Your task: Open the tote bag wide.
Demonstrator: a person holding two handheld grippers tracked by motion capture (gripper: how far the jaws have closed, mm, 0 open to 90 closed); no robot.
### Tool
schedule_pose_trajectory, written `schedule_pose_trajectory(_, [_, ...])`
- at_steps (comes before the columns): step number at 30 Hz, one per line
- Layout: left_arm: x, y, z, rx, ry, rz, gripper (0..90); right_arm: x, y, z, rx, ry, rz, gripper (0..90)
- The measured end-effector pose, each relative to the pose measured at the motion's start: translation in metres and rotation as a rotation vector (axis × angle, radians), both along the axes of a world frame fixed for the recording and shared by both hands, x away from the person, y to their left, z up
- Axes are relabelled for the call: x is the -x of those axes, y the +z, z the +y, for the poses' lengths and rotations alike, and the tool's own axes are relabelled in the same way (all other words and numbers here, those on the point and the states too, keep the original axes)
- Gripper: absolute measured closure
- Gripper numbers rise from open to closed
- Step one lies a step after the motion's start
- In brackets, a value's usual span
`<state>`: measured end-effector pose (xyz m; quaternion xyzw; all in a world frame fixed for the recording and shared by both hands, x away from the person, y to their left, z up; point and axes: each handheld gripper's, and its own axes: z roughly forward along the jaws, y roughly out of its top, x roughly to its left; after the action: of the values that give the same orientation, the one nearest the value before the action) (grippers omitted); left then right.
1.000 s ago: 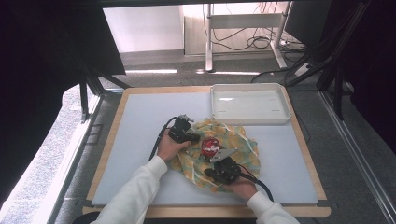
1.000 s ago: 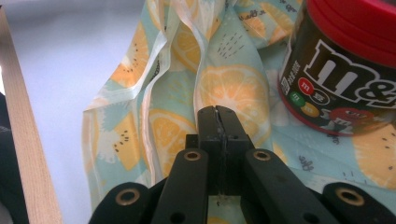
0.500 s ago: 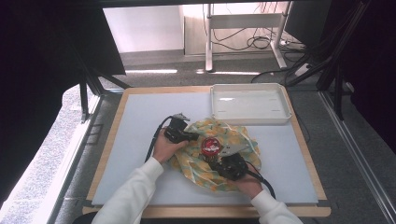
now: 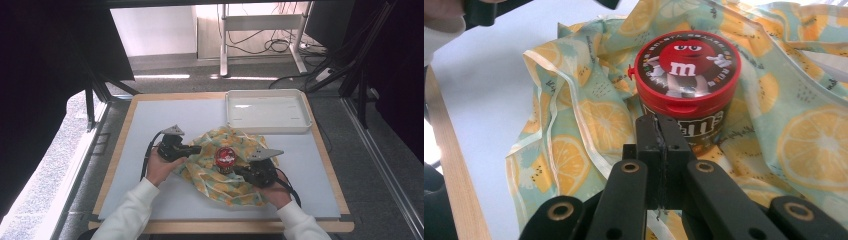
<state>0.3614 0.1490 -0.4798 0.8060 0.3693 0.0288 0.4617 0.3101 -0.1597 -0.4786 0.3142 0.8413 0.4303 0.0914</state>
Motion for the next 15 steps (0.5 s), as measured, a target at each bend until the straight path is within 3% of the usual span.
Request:
schedule_pose_trajectory(9, [0.021, 0.003, 0.011, 0.008, 0.018, -0.024, 89.6, -0.003, 0.001, -0.006, 0.014, -0.012, -0.015, 88.1])
schedule_pose_trajectory(15, [0.036, 0.002, 0.023, -0.015, 0.057, -0.041, 86.9, -0.008, 0.005, -0.012, 0.003, -0.022, -0.022, 86.4])
